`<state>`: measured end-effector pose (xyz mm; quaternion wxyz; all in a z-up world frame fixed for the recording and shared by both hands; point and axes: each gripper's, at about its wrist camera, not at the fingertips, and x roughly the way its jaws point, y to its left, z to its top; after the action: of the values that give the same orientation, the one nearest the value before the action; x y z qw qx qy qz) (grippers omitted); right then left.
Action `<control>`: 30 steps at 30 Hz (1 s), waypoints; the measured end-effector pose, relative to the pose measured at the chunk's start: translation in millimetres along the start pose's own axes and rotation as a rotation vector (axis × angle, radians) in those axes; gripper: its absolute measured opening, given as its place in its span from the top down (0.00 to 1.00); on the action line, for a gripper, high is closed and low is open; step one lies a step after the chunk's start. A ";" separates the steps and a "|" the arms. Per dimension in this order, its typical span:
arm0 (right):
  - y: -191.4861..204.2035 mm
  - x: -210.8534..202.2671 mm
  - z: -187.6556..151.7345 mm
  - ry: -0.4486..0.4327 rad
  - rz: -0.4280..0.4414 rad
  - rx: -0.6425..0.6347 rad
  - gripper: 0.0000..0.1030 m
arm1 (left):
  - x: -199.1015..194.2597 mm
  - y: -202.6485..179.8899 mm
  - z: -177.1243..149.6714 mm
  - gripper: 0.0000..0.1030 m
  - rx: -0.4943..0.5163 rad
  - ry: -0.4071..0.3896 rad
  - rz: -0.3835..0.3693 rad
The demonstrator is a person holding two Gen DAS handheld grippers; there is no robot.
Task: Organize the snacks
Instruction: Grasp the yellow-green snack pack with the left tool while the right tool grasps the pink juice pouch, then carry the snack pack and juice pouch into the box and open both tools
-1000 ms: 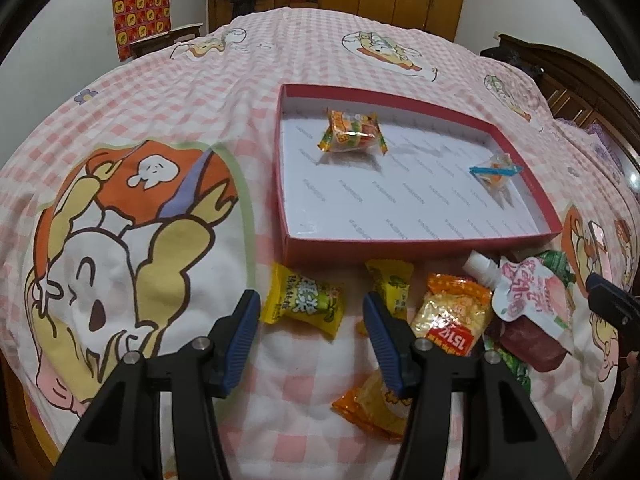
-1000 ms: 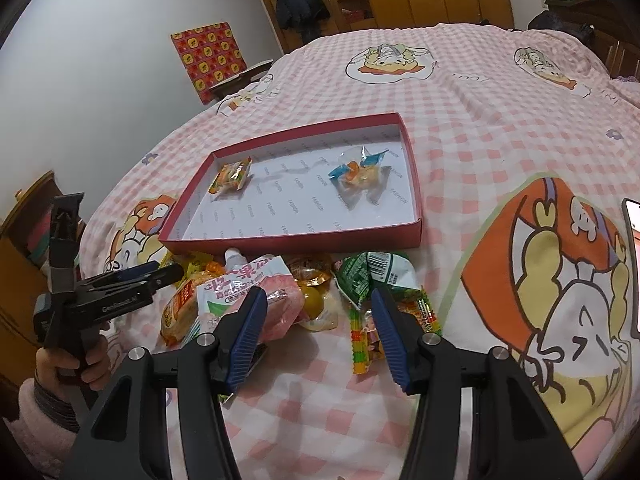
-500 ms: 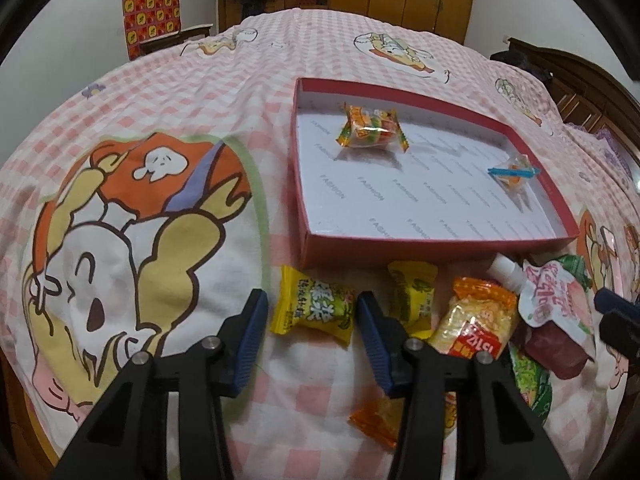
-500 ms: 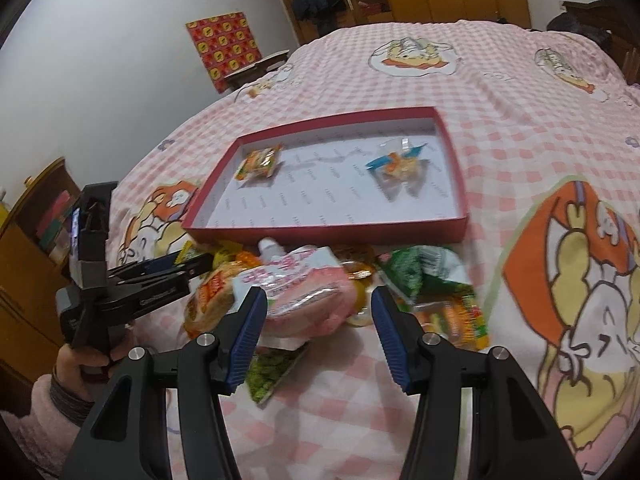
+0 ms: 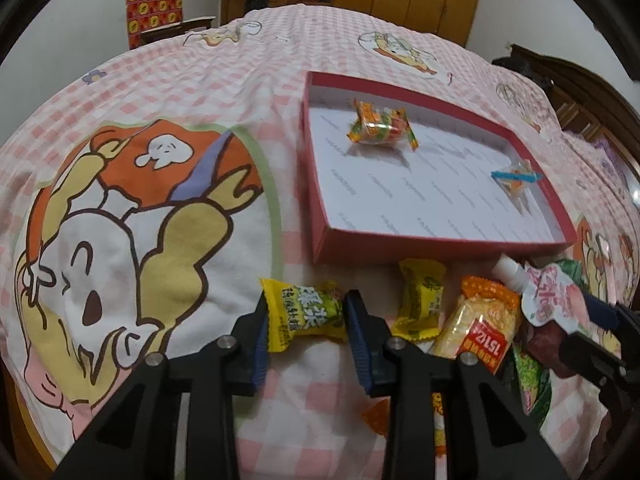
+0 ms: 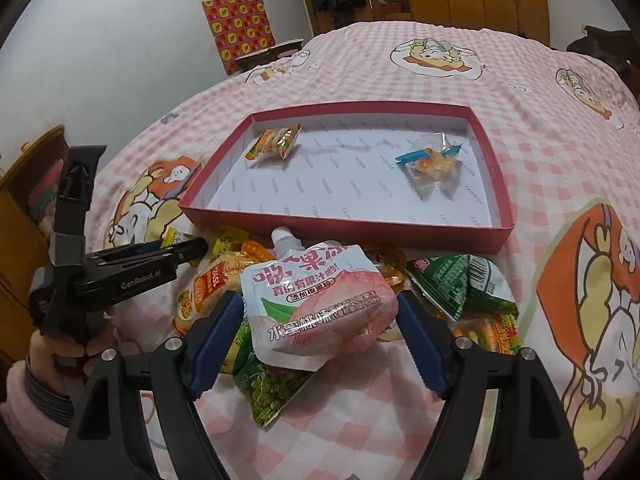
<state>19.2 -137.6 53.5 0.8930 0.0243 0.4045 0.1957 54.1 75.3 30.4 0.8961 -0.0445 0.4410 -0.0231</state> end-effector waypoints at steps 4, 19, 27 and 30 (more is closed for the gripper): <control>-1.0 7.4 2.1 0.003 0.007 0.008 0.21 | 0.3 -0.8 -0.1 0.66 -0.001 0.001 -0.002; 9.8 4.4 3.2 -0.030 0.040 -0.038 0.21 | -14.9 8.1 -0.6 0.70 -0.038 0.005 -0.084; 10.7 15.0 7.2 -0.018 0.035 -0.025 0.21 | -37.6 11.0 3.4 0.70 -0.038 -0.043 -0.085; 10.9 16.4 5.7 -0.014 0.032 -0.024 0.22 | -45.0 9.4 4.8 0.70 -0.033 -0.059 -0.091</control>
<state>29.5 -120.8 47.8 0.8929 0.0216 0.3954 0.2146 30.4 88.6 67.9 0.9059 -0.0800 0.4123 -0.0551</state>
